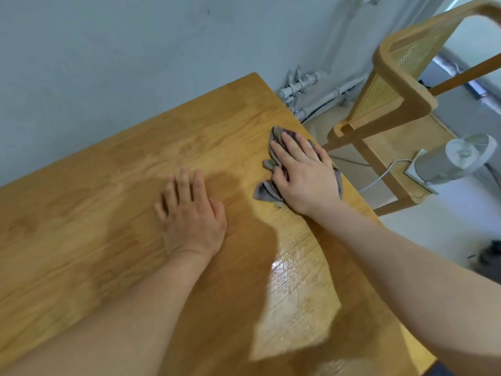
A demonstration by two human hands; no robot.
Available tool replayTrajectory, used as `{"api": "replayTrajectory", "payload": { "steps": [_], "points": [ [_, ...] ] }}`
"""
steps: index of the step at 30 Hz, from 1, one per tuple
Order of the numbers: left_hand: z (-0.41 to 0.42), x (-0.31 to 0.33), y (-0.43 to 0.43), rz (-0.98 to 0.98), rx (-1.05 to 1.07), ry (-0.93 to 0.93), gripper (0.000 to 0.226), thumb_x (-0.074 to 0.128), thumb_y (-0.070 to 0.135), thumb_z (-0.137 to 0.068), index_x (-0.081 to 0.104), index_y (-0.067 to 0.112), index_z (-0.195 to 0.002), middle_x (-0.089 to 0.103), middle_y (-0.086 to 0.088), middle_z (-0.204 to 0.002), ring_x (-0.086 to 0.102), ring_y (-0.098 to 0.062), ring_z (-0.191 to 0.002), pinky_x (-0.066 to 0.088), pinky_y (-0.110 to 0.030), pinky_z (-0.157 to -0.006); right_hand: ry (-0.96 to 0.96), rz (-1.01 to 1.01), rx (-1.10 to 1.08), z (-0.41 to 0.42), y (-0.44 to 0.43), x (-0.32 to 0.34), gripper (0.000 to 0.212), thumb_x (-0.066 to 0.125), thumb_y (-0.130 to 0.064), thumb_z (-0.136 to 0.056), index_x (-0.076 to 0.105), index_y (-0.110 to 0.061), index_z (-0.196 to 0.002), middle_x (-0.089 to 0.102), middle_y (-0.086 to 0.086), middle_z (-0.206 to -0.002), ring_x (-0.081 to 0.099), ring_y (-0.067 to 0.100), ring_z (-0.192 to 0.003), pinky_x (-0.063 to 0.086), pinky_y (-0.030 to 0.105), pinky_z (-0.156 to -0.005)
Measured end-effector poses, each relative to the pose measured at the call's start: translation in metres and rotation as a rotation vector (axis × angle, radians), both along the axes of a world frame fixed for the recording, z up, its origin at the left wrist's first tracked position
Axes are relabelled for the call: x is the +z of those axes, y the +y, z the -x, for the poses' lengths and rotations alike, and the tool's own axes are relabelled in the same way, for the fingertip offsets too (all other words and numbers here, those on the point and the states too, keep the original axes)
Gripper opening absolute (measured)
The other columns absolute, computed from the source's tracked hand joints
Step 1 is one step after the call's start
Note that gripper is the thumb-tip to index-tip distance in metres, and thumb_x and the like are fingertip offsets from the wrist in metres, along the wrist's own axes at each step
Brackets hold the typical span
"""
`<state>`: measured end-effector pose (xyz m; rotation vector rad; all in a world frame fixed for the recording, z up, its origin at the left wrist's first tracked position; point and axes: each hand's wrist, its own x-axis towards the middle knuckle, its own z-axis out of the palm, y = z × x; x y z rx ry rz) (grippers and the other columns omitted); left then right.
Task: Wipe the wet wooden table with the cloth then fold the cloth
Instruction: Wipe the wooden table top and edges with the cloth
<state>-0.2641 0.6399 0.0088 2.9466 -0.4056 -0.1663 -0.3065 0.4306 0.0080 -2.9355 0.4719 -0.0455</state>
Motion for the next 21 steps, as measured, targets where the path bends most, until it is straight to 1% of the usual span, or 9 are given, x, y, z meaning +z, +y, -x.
{"api": "replayTrajectory", "payload": {
  "steps": [2, 4, 7, 9, 13, 16, 19, 20, 21],
  "points": [
    [-0.001, -0.001, 0.0, 0.001, -0.001, 0.003, 0.057, 0.033, 0.033, -0.09, 0.028, 0.02, -0.145, 0.023, -0.004, -0.156, 0.014, -0.028, -0.144, 0.015, -0.052, -0.113, -0.009, -0.012, -0.107, -0.027, 0.012, -0.002, 0.052, 0.032, -0.041, -0.096, 0.041, -0.029, -0.146, 0.034, -0.002, -0.157, 0.023, 0.024, -0.146, 0.017, 0.047, -0.116],
    [0.0, -0.001, -0.001, 0.006, 0.003, -0.001, 0.057, 0.038, 0.032, -0.09, 0.03, 0.019, -0.144, 0.025, -0.005, -0.155, 0.016, -0.029, -0.143, 0.016, -0.053, -0.112, -0.006, -0.02, -0.098, -0.019, 0.029, -0.002, 0.054, 0.031, -0.041, -0.095, 0.04, -0.028, -0.147, 0.032, -0.003, -0.158, 0.022, 0.024, -0.147, 0.016, 0.048, -0.116],
    [0.003, -0.001, -0.001, 0.022, 0.013, -0.02, 0.055, 0.041, 0.03, -0.089, 0.034, 0.018, -0.142, 0.029, -0.006, -0.153, 0.02, -0.03, -0.142, 0.018, -0.053, -0.111, -0.01, -0.047, 0.087, 0.045, 0.053, 0.001, 0.052, 0.035, -0.042, -0.095, 0.042, -0.03, -0.145, 0.033, -0.005, -0.157, 0.023, 0.022, -0.147, 0.017, 0.048, -0.117],
    [0.004, -0.003, 0.0, 0.028, 0.0, -0.032, 0.053, 0.042, 0.03, -0.089, 0.036, 0.017, -0.141, 0.031, -0.007, -0.152, 0.021, -0.03, -0.141, 0.017, -0.053, -0.111, 0.007, -0.015, 0.078, 0.092, 0.049, -0.001, 0.051, 0.035, -0.042, -0.097, 0.042, -0.03, -0.146, 0.032, -0.006, -0.157, 0.022, 0.02, -0.148, 0.018, 0.046, -0.118],
    [0.003, -0.005, 0.0, 0.043, -0.007, -0.07, 0.051, 0.044, 0.028, -0.089, 0.04, 0.014, -0.138, 0.036, -0.01, -0.148, 0.025, -0.031, -0.138, 0.02, -0.052, -0.11, 0.049, 0.055, -0.234, 0.16, 0.012, -0.001, 0.054, 0.026, -0.043, -0.1, 0.035, -0.025, -0.15, 0.026, -0.003, -0.159, 0.015, 0.02, -0.149, 0.017, 0.045, -0.119],
    [0.005, -0.005, 0.002, 0.061, -0.018, -0.078, 0.053, 0.039, 0.029, -0.087, 0.04, 0.011, -0.138, 0.036, -0.013, -0.148, 0.026, -0.035, -0.138, 0.02, -0.053, -0.109, 0.096, 0.056, -0.426, 0.192, 0.014, 0.0, 0.058, 0.021, -0.043, -0.099, 0.031, -0.021, -0.152, 0.023, 0.0, -0.16, 0.014, 0.021, -0.15, 0.015, 0.044, -0.119],
    [0.006, -0.002, 0.003, 0.005, -0.062, -0.053, 0.058, 0.031, 0.03, -0.086, 0.035, 0.008, -0.139, 0.032, -0.017, -0.149, 0.024, -0.038, -0.137, 0.02, -0.056, -0.107, 0.082, 0.017, -0.622, 0.191, 0.042, -0.001, 0.06, 0.019, -0.042, -0.098, 0.03, -0.016, -0.152, 0.022, 0.004, -0.16, 0.015, 0.026, -0.149, 0.015, 0.049, -0.119],
    [0.005, 0.0, 0.002, -0.035, -0.067, -0.023, 0.058, 0.03, 0.03, -0.088, 0.031, 0.008, -0.141, 0.028, -0.016, -0.151, 0.02, -0.037, -0.139, 0.018, -0.056, -0.108, 0.08, 0.0, -0.642, 0.185, 0.053, -0.001, 0.061, 0.02, -0.042, -0.098, 0.029, -0.016, -0.152, 0.021, 0.005, -0.161, 0.014, 0.027, -0.149, 0.015, 0.05, -0.119],
    [0.004, 0.002, 0.001, -0.071, -0.063, 0.019, 0.059, 0.028, 0.03, -0.09, 0.026, 0.009, -0.144, 0.022, -0.014, -0.154, 0.015, -0.035, -0.141, 0.016, -0.056, -0.11, 0.077, -0.012, -0.617, 0.178, 0.064, -0.002, 0.061, 0.02, -0.042, -0.098, 0.029, -0.017, -0.152, 0.021, 0.004, -0.161, 0.014, 0.027, -0.149, 0.014, 0.051, -0.118]
  ]
}}
